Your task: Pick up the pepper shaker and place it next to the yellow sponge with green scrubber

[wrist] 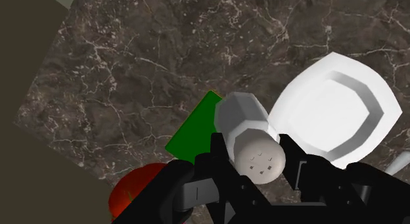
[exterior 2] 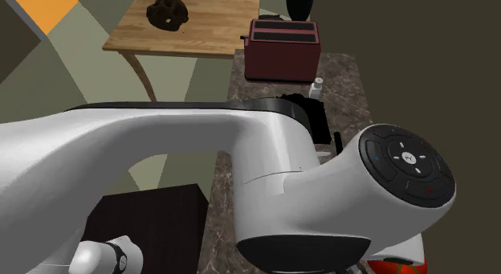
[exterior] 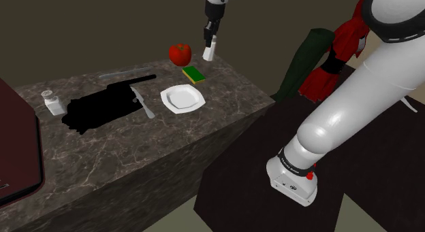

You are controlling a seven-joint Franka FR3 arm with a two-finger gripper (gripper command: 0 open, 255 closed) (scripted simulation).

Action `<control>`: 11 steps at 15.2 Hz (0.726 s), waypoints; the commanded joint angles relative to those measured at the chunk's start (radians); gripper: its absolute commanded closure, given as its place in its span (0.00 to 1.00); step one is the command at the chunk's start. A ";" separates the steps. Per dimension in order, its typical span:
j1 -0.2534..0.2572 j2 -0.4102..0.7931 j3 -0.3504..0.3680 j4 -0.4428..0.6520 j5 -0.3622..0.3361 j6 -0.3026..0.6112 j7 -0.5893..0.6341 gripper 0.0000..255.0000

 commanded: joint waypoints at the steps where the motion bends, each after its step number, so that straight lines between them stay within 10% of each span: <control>1: -0.001 0.003 -0.001 -0.024 -0.001 0.028 0.000 1.00; 11: -0.001 0.033 -0.001 -0.125 -0.012 0.158 0.015 1.00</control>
